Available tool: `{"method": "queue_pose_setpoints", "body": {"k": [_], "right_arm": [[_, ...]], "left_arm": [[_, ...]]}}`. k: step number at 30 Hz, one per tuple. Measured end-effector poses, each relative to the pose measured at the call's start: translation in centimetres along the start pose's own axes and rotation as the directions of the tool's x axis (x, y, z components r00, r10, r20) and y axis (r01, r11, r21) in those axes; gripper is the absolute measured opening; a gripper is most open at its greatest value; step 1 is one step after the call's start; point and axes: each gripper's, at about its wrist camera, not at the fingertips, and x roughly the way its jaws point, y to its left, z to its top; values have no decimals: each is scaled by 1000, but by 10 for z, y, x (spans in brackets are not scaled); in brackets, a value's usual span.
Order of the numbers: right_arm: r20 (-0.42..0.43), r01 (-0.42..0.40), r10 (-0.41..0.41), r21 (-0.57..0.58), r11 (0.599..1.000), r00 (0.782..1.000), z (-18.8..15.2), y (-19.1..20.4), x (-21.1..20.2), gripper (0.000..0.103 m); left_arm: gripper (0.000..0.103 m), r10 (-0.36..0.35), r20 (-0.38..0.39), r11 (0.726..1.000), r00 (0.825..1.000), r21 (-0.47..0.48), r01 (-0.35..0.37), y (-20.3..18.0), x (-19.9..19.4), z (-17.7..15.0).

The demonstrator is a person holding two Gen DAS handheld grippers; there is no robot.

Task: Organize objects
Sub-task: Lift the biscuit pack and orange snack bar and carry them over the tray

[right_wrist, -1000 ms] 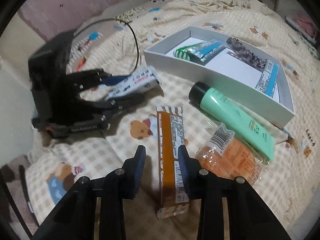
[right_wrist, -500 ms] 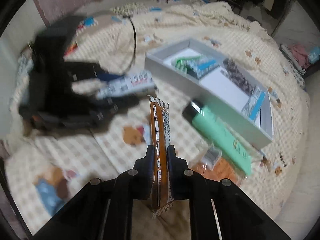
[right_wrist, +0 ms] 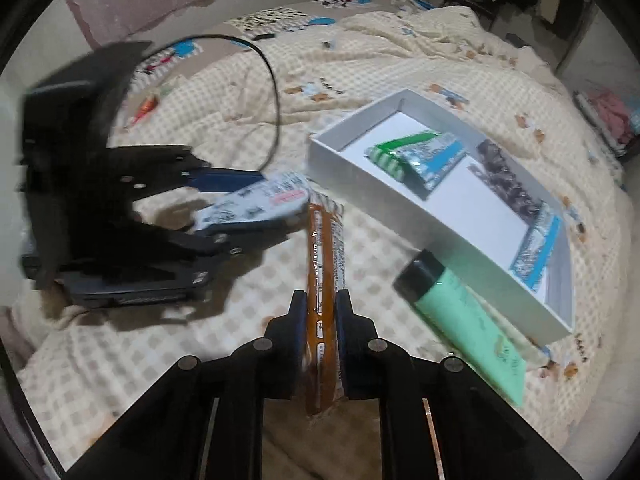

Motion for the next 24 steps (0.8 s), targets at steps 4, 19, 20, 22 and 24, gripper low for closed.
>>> {"method": "queue_pose_setpoints", "body": {"k": [4, 19, 20, 22, 24], "right_arm": [[12, -49, 49, 26, 998, 999, -6, -8, -9, 53], [-91, -163, 171, 93, 982, 981, -20, -22, 19, 28], [-75, -166, 174, 101, 981, 982, -20, -23, 16, 28], [-47, -169, 175, 110, 979, 983, -20, -24, 10, 28], [-15, -164, 167, 120, 979, 986, -21, -25, 1, 28]], "left_arm": [[50, -2, 14, 1000, 1000, -17, 2, 2, -4, 1], [50, -8, 14, 1000, 1000, -29, 8, 4, -4, 1], [50, -10, 13, 999, 1000, -34, 10, 4, -5, 1], [50, -14, 15, 999, 1000, -43, 15, 6, -8, 1], [53, -18, 1, 999, 1000, -47, 18, 7, -10, 0]]}}
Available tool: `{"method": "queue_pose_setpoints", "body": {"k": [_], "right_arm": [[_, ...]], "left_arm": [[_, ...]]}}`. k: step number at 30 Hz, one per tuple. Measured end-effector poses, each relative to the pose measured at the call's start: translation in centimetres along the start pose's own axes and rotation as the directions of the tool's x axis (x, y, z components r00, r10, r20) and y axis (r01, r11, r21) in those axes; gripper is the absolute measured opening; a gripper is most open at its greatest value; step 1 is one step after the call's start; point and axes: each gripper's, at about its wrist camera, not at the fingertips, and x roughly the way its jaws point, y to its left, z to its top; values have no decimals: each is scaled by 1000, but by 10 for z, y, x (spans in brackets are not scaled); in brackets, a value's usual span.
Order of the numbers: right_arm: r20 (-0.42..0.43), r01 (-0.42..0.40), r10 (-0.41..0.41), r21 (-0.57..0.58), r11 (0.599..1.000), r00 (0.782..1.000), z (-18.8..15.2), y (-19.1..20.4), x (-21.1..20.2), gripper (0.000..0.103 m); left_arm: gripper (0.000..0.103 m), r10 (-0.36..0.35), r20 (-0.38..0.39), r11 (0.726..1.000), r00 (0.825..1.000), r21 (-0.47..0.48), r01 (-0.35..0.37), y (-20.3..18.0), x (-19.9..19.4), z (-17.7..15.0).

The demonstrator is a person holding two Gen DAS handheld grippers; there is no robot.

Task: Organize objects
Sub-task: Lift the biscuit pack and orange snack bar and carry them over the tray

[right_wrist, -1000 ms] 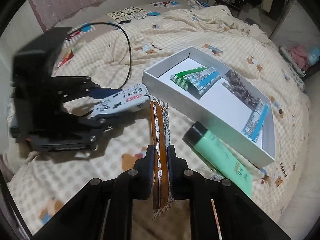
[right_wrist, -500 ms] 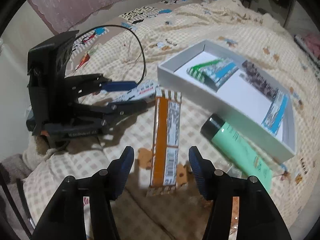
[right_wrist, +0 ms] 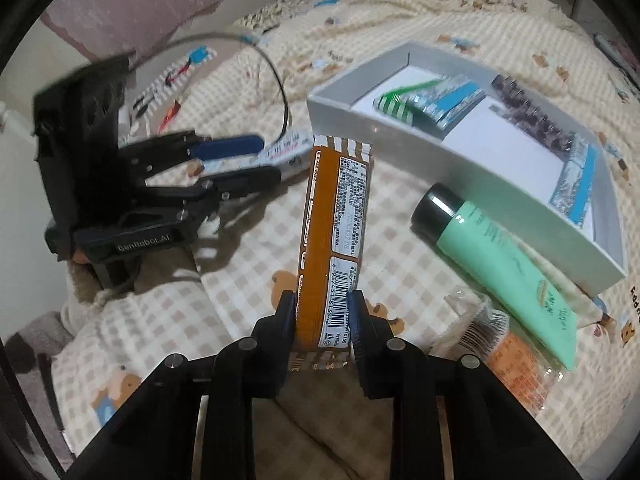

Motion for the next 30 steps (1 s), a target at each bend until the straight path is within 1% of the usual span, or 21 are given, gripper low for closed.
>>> {"method": "queue_pose_setpoints", "body": {"k": [2, 4, 5, 7, 8, 9, 10, 11, 12, 19, 20, 22, 25, 27, 30], "right_arm": [[23, -9, 8, 9, 1000, 1000, -1, -2, -9, 28], [37, -27, 26, 15, 1000, 999, -1, -5, -16, 28], [47, -34, 33, 23, 999, 998, -1, -6, -20, 28], [60, -59, 57, 35, 998, 997, -1, -9, -26, 28], [62, -80, 77, 44, 996, 995, 0, -11, -26, 28], [64, -110, 107, 56, 992, 992, 1, -14, -25, 28], [73, -147, 142, 69, 987, 987, -4, -18, -30, 28], [82, -185, 178, 85, 979, 981, -5, -20, -31, 28], [85, -195, 188, 90, 977, 978, -5, -21, -33, 28], [122, -194, 181, 102, 976, 976, -15, -25, -51, 28], [129, -200, 187, 103, 974, 974, -17, -26, -55, 28], [147, -221, 204, 109, 969, 968, -18, -30, -60, 28], [187, -232, 208, 121, 965, 960, -16, -35, -75, 28], [216, -228, 197, 127, 965, 956, -14, -38, -88, 28], [263, -228, 187, 135, 964, 947, -6, -39, -108, 28]], "left_arm": [[57, -8, -31, 1000, 999, 21, 9, -2, 2, -2], [58, -18, -65, 999, 998, 32, 20, -3, 8, -4], [58, -10, -78, 999, 997, 34, 13, -4, 11, -5], [58, -5, -89, 999, 996, 34, 8, -4, 14, -6], [51, -9, -84, 999, 996, 34, 12, -4, 14, -7], [48, -17, -85, 999, 996, 37, 20, -5, 13, -8], [48, -28, -87, 999, 996, 39, 31, -5, 12, -8], [48, -27, -78, 999, 997, 38, 31, -4, 9, -8], [48, -25, -70, 999, 997, 38, 27, -4, 8, -8], [48, -56, 5, 998, 998, -6, 56, 0, -17, 0], [48, -68, 15, 998, 998, -13, 68, 0, -22, 2], [48, -120, 29, 992, 992, -37, 121, -3, -28, 8], [48, -214, 37, 974, 976, -64, 216, -10, -31, 24], [48, -230, 44, 970, 972, -65, 233, -16, -36, 35], [48, -236, 65, 968, 970, -68, 240, -21, -46, 54]]}}
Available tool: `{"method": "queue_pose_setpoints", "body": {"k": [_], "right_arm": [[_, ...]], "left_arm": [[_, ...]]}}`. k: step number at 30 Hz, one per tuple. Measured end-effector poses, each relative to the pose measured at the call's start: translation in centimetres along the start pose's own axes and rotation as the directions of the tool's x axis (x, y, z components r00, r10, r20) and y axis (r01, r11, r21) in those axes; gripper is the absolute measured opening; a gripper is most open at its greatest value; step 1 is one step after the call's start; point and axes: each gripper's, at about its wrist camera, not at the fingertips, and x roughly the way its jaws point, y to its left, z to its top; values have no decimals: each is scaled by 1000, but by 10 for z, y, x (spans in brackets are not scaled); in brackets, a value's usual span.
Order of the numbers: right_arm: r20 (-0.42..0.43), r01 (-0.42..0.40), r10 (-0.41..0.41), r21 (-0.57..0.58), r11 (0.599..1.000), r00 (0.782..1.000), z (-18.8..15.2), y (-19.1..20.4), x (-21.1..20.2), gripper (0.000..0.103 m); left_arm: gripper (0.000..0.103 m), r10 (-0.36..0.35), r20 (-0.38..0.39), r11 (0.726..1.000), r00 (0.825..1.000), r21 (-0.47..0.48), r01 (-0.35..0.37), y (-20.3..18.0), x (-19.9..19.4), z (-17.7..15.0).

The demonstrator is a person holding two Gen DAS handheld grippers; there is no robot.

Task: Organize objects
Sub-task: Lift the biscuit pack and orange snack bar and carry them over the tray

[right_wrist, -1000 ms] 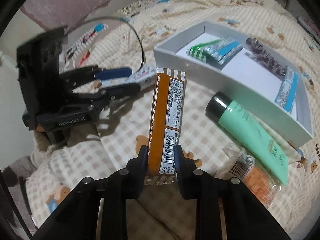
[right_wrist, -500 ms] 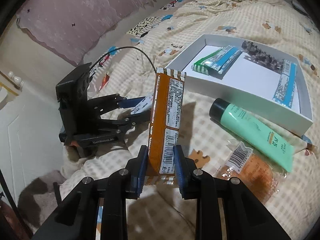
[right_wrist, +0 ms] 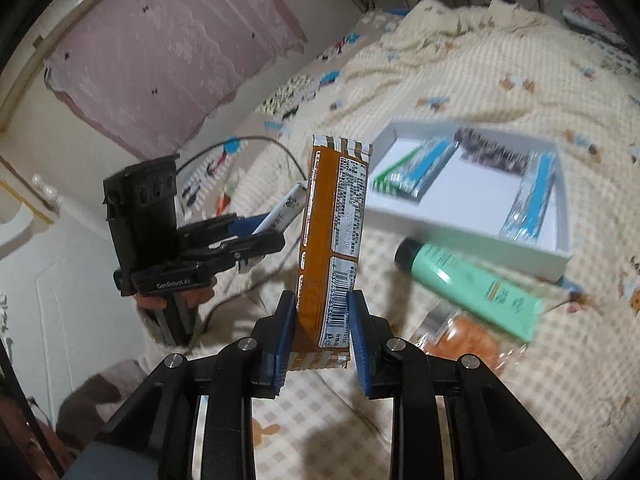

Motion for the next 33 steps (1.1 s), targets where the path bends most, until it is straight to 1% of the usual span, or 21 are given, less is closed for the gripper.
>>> {"method": "queue_pose_setpoints", "body": {"k": [2, 4, 6, 9, 10, 13, 14, 16, 17, 18, 20, 21, 22, 24, 26, 27, 28, 30, 33], "right_arm": [[38, 1, -2, 5, 1000, 999, 12, 3, -14, 28], [61, 10, -11, 9, 1000, 998, 21, 2, -21, 28], [95, 45, -46, 13, 999, 994, 32, 2, -31, 28], [139, 74, -78, 35, 997, 987, 45, -1, -44, 28], [153, 69, -75, 47, 997, 985, 48, -4, -50, 28], [206, 6, -27, 100, 995, 978, 60, -14, -58, 28], [228, -4, -22, 115, 993, 973, 64, -17, -61, 28], [263, -14, -23, 140, 990, 965, 69, -24, -64, 28], [283, 2, -45, 153, 988, 958, 72, -27, -66, 28], [299, 37, -84, 159, 987, 951, 73, -28, -67, 28], [330, 112, -164, 170, 979, 930, 75, -31, -65, 28], [339, 134, -189, 177, 975, 922, 76, -34, -63, 28], [348, 145, -204, 188, 971, 915, 76, -39, -60, 28], [364, 154, -234, 235, 960, 902, 76, -53, -49, 28], [340, 211, -308, 293, 933, 889, 76, -68, -35, 28], [322, 240, -339, 308, 920, 884, 76, -74, -27, 28], [300, 264, -360, 316, 911, 883, 75, -81, -17, 28], [272, 272, -365, 325, 906, 890, 72, -90, -4, 28], [232, 278, -364, 334, 901, 902, 67, -103, 17, 28]], "left_arm": [[48, 7, 18, 1000, 1000, -3, -7, -5, -6, 16], [48, 5, 40, 999, 999, -33, -4, -5, -13, 29], [48, 12, 73, 997, 997, -83, -6, -3, -21, 46], [48, 30, 102, 995, 994, -97, -20, -3, -26, 68], [48, 26, 105, 994, 994, -104, -15, -2, -27, 73], [48, 12, 116, 990, 993, -144, 5, -5, -24, 94], [48, 14, 120, 989, 993, -149, 4, -6, -22, 99], [48, 45, 136, 990, 990, -137, -27, -13, -17, 109], [48, 77, 151, 990, 986, -127, -58, -17, -15, 113], [48, 126, 171, 987, 977, -119, -106, -20, -11, 115], [48, 188, 197, 980, 962, -101, -171, -23, 1, 113], [48, 211, 203, 977, 956, -77, -199, -25, 11, 109], [48, 220, 200, 975, 955, -59, -213, -25, 20, 106], [48, 229, 171, 973, 958, -21, -229, -24, 44, 99], [48, 237, 127, 971, 963, -2, -238, -20, 68, 94], [48, 244, 116, 969, 963, -3, -246, -17, 76, 90], [48, 252, 104, 967, 962, -5, -253, -14, 85, 87], [48, 260, 70, 965, 963, 6, -261, -7, 102, 79], [48, 280, 44, 960, 959, 20, -281, -1, 122, 70]]}}
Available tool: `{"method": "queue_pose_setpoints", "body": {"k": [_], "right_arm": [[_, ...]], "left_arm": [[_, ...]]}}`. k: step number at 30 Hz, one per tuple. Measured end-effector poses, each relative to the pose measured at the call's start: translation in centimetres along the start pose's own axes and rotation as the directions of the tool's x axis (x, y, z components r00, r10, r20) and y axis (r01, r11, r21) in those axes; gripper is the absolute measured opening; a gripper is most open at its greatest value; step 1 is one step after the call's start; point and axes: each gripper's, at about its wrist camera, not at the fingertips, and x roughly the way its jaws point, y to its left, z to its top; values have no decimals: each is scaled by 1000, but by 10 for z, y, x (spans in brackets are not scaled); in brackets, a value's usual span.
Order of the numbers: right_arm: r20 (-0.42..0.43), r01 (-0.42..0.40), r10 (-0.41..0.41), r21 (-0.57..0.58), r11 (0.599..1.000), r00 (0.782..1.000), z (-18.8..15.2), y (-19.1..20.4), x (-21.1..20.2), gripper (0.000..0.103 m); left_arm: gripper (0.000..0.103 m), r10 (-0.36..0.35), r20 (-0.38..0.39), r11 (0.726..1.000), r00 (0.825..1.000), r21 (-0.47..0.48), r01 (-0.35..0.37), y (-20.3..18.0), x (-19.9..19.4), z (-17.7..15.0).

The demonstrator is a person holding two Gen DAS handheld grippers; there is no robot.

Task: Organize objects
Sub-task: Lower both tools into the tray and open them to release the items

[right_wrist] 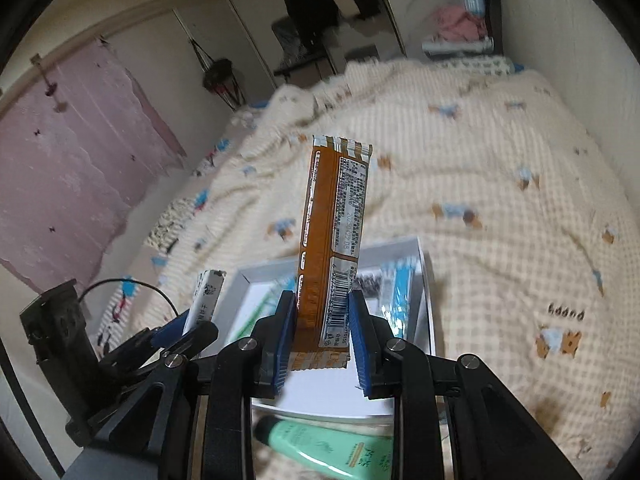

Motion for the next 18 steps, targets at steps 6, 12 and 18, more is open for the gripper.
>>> {"method": "queue_pose_setpoints", "body": {"k": [6, 12, 18], "right_arm": [[-69, 42, -44, -32, 999, 997, -19, -4, 28, 28], [-103, 88, -98, -97, 991, 990, -30, 3, 51, 28], [-151, 115, -134, -126, 985, 979, -39, 2, 64, 28]], "left_arm": [[48, -37, 2, 999, 999, 36, 37, -4, 16, -18], [48, 26, -20, 997, 999, 73, -25, -8, 32, -22], [48, 50, -36, 995, 998, 82, -47, -6, 41, -25]]}}
